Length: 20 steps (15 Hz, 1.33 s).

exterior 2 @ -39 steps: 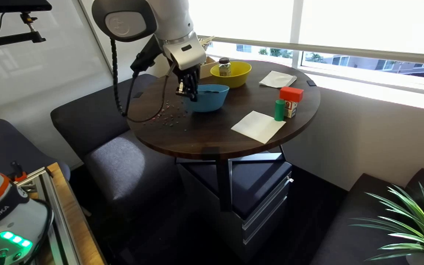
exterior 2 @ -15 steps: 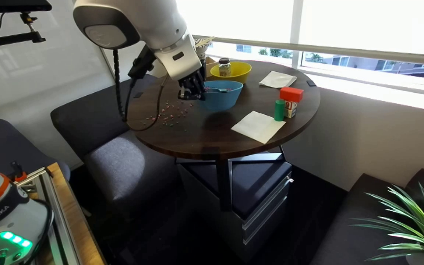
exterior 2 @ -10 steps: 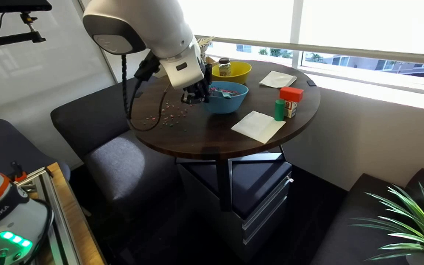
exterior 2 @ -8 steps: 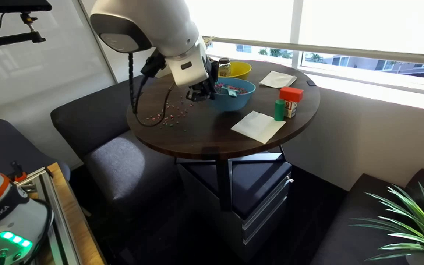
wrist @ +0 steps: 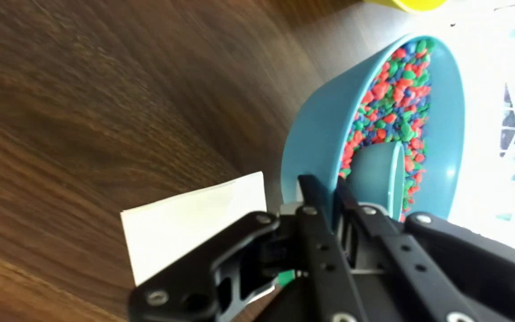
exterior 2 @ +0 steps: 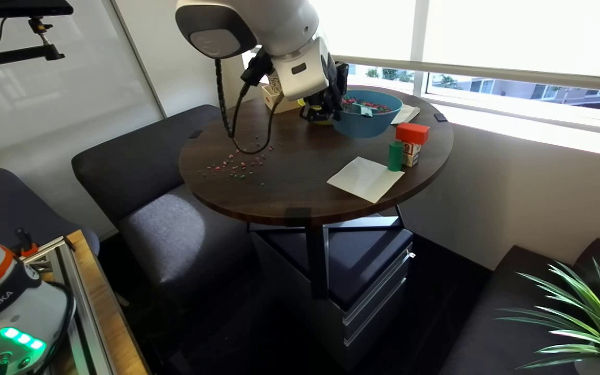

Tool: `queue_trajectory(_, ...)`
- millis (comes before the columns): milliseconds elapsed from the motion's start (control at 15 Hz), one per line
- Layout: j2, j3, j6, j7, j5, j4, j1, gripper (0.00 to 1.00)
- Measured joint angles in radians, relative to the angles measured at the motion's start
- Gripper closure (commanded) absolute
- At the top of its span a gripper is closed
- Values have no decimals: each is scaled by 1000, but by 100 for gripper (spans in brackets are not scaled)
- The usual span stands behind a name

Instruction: Move the blue bowl forward to the right

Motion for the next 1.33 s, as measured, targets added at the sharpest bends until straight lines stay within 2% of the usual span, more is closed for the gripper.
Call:
queue_trajectory(533, 143, 4, 55, 199, -204, 146, 67, 97)
queue_trajectory(867, 211, 3, 51, 283, -277, 202, 73, 97)
queue_trajectory(933, 222, 3, 49, 291, -290, 211, 72, 65)
queue_trajectory(1000, 232, 3, 42, 298, -306, 221, 72, 64)
queue_trajectory(1067, 237, 2, 40, 304, -324, 228, 72, 59)
queue_trajectory(1333, 223, -22, 0, 364, -446, 245, 74, 28)
